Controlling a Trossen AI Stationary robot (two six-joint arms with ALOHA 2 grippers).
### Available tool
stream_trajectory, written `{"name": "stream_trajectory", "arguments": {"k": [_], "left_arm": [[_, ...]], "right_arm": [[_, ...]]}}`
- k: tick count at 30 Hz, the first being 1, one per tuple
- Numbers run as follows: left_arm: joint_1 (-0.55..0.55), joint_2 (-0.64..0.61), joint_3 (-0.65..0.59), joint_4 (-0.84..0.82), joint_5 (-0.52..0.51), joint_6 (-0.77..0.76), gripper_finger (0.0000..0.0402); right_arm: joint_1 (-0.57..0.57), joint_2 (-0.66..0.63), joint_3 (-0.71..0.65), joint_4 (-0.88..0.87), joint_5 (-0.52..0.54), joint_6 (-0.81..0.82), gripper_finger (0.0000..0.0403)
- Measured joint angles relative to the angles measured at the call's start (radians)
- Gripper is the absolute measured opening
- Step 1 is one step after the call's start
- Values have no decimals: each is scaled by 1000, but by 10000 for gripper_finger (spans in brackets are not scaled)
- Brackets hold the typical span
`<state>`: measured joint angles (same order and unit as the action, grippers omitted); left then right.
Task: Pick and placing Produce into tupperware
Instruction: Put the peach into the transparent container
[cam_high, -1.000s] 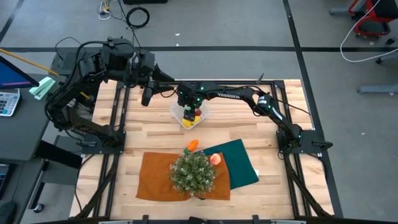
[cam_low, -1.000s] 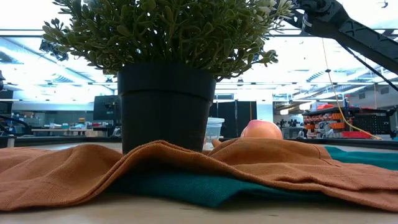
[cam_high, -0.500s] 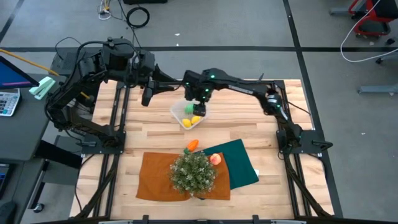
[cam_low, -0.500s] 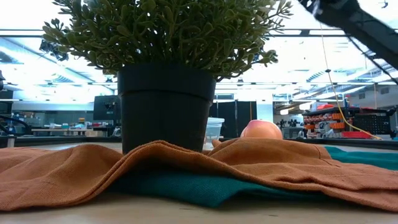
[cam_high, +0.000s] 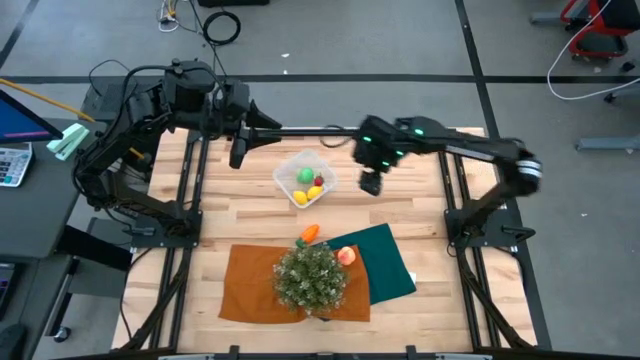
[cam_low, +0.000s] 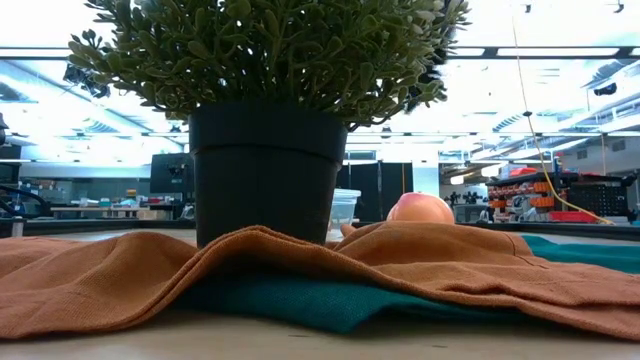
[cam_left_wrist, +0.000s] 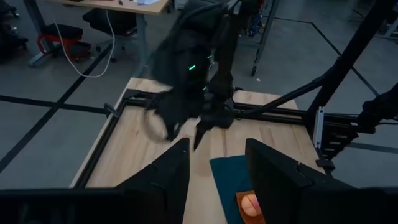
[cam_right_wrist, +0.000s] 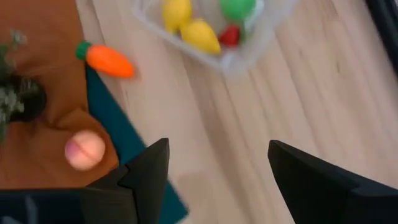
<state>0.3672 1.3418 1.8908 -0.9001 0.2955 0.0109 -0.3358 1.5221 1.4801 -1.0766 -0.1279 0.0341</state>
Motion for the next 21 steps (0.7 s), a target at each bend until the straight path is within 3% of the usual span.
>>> {"name": "stream_trajectory", "arguments": {"k": [7, 11, 16, 21], "left_arm": [[0, 0, 0, 35, -59, 0, 162], [0, 0, 0, 74, -71, -1, 162], [0, 4, 0, 120, -71, -14, 162], [0, 19, 0, 127, -80, -53, 162]], "right_arm": [[43, -337, -355, 20, 26, 272, 239], [100, -473, -508, 45, -38, 398, 243], [203, -557, -665, 137, -139, 430, 244], [318, -551, -763, 292, -153, 385, 245]]}}
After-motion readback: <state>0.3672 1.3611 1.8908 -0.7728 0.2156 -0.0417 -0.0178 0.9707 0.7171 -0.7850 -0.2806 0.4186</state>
